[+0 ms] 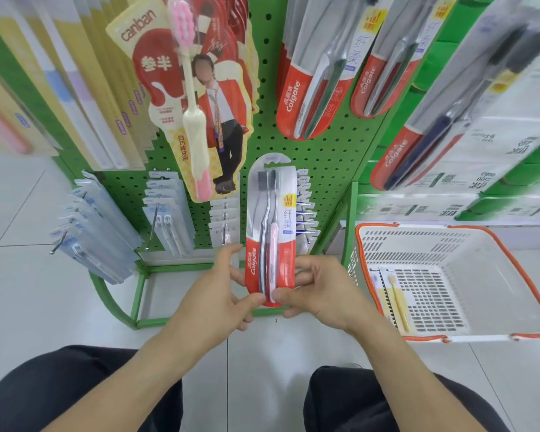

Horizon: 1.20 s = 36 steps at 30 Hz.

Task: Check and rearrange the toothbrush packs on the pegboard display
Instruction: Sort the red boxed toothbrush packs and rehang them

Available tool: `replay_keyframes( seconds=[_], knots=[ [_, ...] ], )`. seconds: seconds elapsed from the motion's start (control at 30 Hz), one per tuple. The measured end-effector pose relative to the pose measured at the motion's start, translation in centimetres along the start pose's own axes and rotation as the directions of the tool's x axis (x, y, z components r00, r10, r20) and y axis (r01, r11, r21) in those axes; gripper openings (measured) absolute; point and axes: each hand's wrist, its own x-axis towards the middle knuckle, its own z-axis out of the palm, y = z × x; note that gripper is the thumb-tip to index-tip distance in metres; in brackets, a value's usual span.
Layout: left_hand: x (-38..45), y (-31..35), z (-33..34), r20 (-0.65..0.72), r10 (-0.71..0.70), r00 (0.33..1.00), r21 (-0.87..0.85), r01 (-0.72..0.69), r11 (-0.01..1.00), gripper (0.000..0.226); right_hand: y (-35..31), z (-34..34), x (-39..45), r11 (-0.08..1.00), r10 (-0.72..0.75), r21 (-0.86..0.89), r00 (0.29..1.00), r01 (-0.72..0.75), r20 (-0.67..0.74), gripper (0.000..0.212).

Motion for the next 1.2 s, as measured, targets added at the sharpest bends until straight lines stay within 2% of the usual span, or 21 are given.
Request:
replay_keyframes(
  seconds=[0.07, 0.13, 0.23, 0.37, 0.47, 0.57, 0.7, 0.83, 1.0, 1.2],
  knots=[
    [-0.1, -0.1, 0.1, -0.047, 0.098, 0.994, 0.07, -0.094, 0.993, 0.071, 0.2, 1.4, -0.1, 0.997, -0.078, -0.035, 0.993, 0.076, -0.088, 0.027],
    [-0.2, -0.2, 0.2, -0.031, 0.141, 0.989, 0.065, -0.139, 0.988, 0.058, 0.4, 2.4, 0.0, 0.987, -0.128, -0.11, 0.986, 0.116, -0.111, 0.027],
    [-0.2, -0.2, 0.0, 0.042, 0.131, 0.991, 0.027, -0.132, 0.991, 0.038, 0.6, 2.8, 0.2, 0.97, -0.136, -0.212, 0.988, 0.118, -0.072, 0.028],
    [0.0, -0.4, -0.2, 0.119, 0.084, 0.989, 0.235, -0.11, 0.966, 0.045, 0.6, 3.2, 0.5, 0.935, -0.134, -0.328, 0.991, 0.132, 0.018, 0.04],
    [-0.1, -0.9, -0.1, 0.189, 0.03, 0.981, 0.22, -0.073, 0.973, 0.042, 1.0, 2.9, 0.8, 0.911, -0.083, -0.4, 0.995, 0.097, 0.052, 0.052],
    [0.0, -1.3, -0.2, 0.218, 0.036, 0.975, 0.198, -0.08, 0.977, 0.033, 1.8, 2.4, 1.2, 0.89, -0.107, -0.443, 0.994, 0.11, 0.032, 0.05],
    [-0.2, -1.3, 0.1, 0.208, 0.069, 0.976, 0.259, -0.123, 0.958, 0.027, 2.4, 2.0, 1.6, 0.782, -0.229, -0.608, 0.97, 0.134, -0.08, 0.054],
    [-0.3, -1.1, 0.0, 0.193, 0.09, 0.977, 0.243, -0.136, 0.96, 0.024, 1.9, 1.9, 1.7, 0.871, -0.224, -0.483, 0.946, 0.087, -0.233, 0.066],
    [0.1, -0.3, -0.6, 0.1, 0.052, 0.994, -0.043, -0.047, 0.998, 0.022, 1.2, 2.2, 1.4, 0.929, -0.218, -0.351, 0.942, 0.12, -0.254, 0.069],
    [0.4, -0.8, -1.2, 0.265, -0.01, 0.964, -0.182, 0.06, 0.982, 0.037, 0.8, 1.3, 1.3, 0.963, -0.193, -0.239, 0.943, 0.128, -0.273, 0.061]
  ],
)
